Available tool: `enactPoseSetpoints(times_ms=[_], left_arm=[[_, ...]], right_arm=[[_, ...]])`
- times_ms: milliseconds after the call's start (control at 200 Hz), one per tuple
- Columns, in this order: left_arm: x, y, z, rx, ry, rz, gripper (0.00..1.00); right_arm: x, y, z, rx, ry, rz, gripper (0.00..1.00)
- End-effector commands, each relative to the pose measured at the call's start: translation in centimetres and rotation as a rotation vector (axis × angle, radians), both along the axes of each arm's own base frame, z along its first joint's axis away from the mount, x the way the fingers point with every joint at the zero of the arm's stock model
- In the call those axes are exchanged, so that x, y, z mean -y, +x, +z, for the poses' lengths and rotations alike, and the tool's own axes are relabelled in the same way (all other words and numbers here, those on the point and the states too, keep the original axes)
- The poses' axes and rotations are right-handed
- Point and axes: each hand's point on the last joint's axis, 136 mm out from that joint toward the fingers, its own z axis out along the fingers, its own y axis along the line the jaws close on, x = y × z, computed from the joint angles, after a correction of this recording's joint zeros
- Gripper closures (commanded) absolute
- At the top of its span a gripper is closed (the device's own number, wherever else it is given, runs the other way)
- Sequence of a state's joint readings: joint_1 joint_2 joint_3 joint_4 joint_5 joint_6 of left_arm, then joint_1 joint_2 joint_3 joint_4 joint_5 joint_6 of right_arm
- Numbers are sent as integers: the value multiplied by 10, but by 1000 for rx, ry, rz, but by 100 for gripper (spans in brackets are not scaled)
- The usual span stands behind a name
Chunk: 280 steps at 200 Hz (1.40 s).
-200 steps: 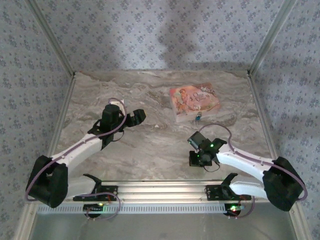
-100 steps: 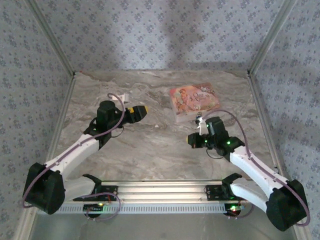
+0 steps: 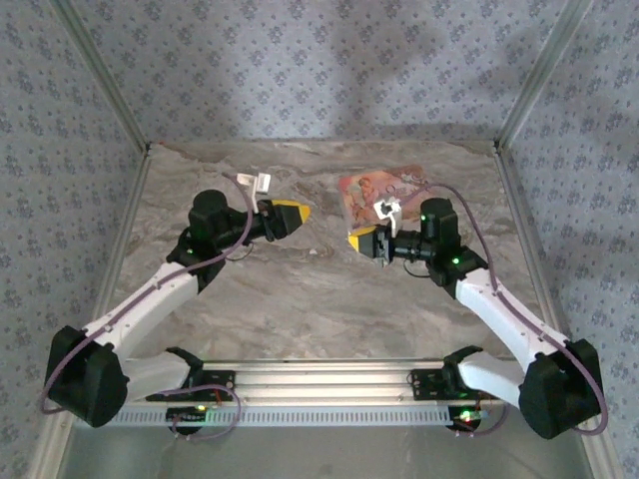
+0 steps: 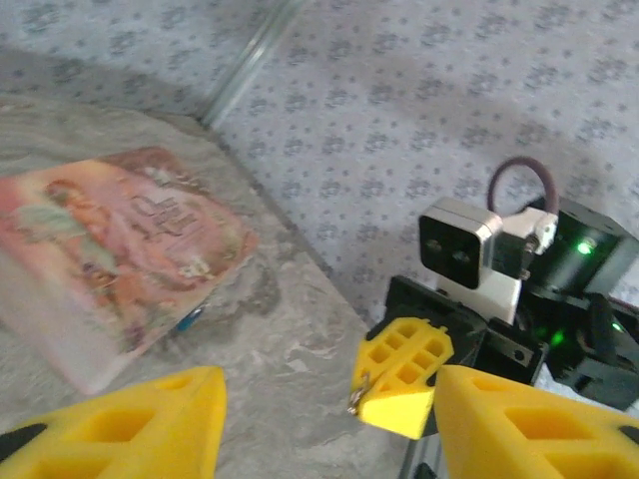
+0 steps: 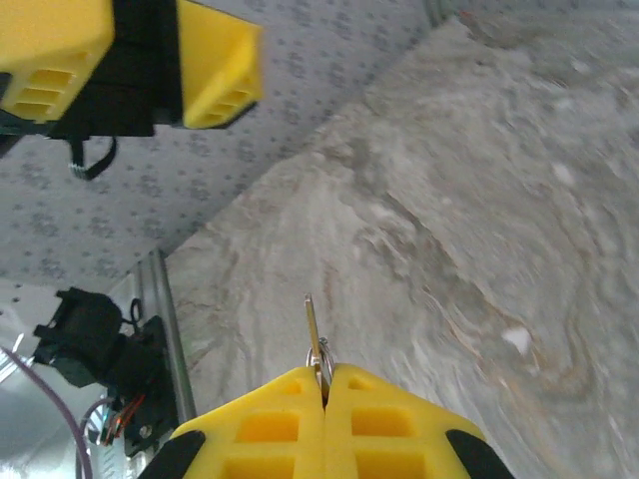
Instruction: Unlock the padlock with the key
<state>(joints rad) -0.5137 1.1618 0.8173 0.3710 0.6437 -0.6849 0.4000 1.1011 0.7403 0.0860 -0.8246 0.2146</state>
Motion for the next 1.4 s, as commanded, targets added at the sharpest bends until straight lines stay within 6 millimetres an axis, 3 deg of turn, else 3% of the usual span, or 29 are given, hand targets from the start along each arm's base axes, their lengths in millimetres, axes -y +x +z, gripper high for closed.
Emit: enactPoseSetpoints(times_ms=[0, 410, 700, 1044, 1184, 1394], left_arm=[[17, -14, 26, 101, -23, -96, 46], [62, -32, 6, 86, 47, -247, 55], [69, -34, -4, 75, 74, -268, 63], [69, -35, -2, 88, 80, -266, 91], [68, -34, 0, 98, 83, -252, 100], [65, -34, 2, 117, 90, -237, 100]], right_arm=[[-16, -11, 26, 106, 43, 108, 100], [-29, -17, 41, 136, 51, 119, 100], [-30, -15, 45, 139, 57, 103, 100], [-31, -15, 42, 127, 52, 106, 99], [-27, -18, 28, 89, 2, 113, 93], [-13, -18, 20, 62, -2, 78, 64]])
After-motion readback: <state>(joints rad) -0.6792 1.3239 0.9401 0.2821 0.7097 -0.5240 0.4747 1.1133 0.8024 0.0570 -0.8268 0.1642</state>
